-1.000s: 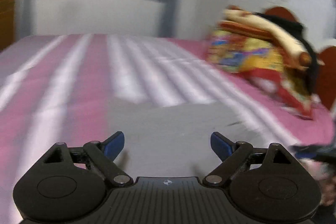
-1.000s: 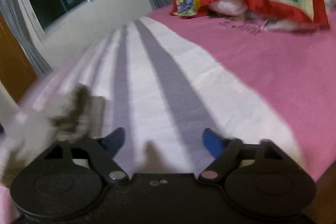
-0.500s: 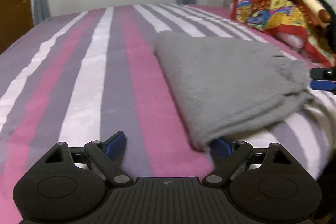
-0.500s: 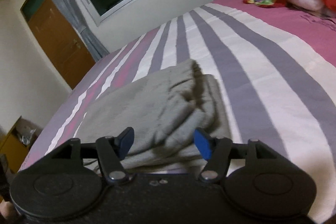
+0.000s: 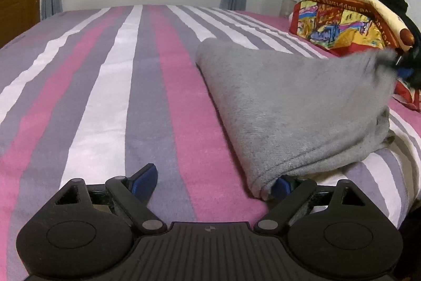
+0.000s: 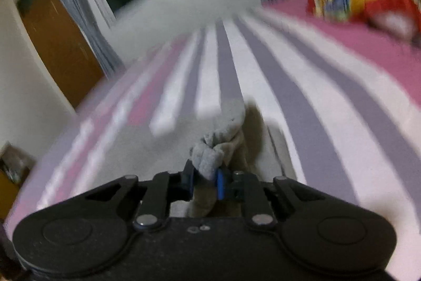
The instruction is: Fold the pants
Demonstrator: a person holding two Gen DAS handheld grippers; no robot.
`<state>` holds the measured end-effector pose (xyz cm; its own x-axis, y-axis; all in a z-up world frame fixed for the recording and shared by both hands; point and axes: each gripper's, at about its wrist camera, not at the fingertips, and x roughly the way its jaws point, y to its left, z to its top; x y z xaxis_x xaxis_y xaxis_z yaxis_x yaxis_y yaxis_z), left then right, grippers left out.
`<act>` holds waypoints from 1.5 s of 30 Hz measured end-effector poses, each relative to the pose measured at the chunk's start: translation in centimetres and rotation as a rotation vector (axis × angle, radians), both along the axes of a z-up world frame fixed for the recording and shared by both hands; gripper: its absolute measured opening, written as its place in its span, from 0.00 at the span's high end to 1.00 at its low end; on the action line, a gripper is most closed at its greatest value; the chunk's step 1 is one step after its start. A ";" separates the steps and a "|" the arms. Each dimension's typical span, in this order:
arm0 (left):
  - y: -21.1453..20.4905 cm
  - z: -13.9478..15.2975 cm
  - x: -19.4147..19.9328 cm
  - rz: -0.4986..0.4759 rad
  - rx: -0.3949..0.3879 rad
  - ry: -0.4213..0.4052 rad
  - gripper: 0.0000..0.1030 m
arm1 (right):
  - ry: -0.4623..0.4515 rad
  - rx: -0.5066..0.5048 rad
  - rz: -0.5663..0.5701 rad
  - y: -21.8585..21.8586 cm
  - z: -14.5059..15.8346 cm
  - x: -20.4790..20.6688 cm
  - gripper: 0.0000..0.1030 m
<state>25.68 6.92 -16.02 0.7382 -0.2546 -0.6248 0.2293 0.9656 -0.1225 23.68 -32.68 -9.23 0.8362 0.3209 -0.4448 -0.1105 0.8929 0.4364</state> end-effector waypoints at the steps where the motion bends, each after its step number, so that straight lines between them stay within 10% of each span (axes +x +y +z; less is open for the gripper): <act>1: 0.0 0.0 0.0 0.000 -0.006 -0.001 0.14 | -0.027 0.003 -0.004 -0.4 0.4 -0.6 0.85; 6: -0.3 -0.2 0.2 0.000 0.000 0.009 0.14 | 0.244 0.034 -0.060 -2.9 -4.7 0.6 0.76; 10: -0.2 -0.1 0.3 -0.001 0.001 0.016 0.14 | 0.145 0.153 -0.149 -5.5 -4.2 -2.9 0.39; 20: -0.3 -0.3 0.6 -0.001 0.003 0.023 0.14 | 0.317 0.291 -0.111 -4.7 -7.9 -0.6 0.39; 21: -0.3 -0.3 0.6 -0.001 0.002 0.024 0.14 | 0.328 0.261 -0.114 -4.2 -7.4 -0.3 0.51; 25: -0.2 -0.4 0.7 0.000 0.001 0.026 0.14 | 0.154 0.153 -0.053 -2.2 -3.3 -1.0 0.65; 29: -0.4 -0.5 0.8 -0.001 0.004 0.027 0.13 | 0.075 0.156 -0.052 -2.7 -2.7 -2.8 0.65; 33: -0.9 -0.4 0.9 -0.017 0.030 0.038 0.11 | 0.269 0.178 -0.117 -4.6 -8.3 -1.2 0.64; 39: 1.0 1.9 -0.9 -0.067 0.114 0.049 0.12 | 0.161 0.071 -0.088 -5.2 -6.0 -4.2 0.49; 42: 2.3 5.4 -1.0 -0.030 -0.060 -0.061 0.12 | 0.067 -0.066 -0.055 -5.1 -3.9 -4.3 0.74; 45: 0.3 7.3 1.2 -0.067 -0.191 -0.109 0.12 | 0.008 -0.187 -0.001 -3.1 -2.7 -2.1 0.78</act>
<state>26.88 7.17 -8.76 0.7762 -0.4116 -0.4775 0.3144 0.9093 -0.2728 21.59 -35.78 -11.92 0.8326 0.2317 -0.5030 -0.1072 0.9585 0.2641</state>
